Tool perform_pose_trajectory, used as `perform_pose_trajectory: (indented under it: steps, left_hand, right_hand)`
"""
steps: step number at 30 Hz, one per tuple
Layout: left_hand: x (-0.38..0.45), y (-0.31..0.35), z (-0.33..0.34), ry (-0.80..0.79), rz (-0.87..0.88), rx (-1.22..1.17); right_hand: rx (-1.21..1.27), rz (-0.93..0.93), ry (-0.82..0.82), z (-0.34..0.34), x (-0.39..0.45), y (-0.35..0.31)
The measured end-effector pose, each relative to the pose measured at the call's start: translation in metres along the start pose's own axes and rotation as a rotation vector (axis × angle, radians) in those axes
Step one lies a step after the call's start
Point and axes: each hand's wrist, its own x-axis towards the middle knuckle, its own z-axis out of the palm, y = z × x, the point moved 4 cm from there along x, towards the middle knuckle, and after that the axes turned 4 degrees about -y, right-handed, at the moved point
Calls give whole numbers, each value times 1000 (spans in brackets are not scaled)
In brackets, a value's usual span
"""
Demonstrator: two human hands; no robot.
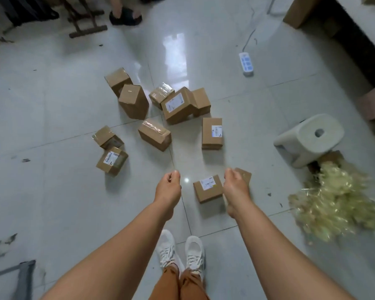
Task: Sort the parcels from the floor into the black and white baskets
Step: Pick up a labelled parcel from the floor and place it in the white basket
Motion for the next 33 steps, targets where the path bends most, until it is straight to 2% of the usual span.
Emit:
perform_pose_trajectory:
  steps: [6, 23, 29, 33]
  left_hand:
    - [81, -50, 35, -26, -96, -26]
    - [301, -195, 129, -79, -205, 24]
    - [352, -225, 140, -59, -222, 75]
    - [365, -232, 149, -154, -269, 46]
  right_hand:
    - [-23, 52, 22, 3, 85, 49]
    - [-268, 70, 76, 49, 340, 207]
    - [-425, 60, 85, 65, 392, 227]
    - [-396, 128, 64, 73, 402, 233]
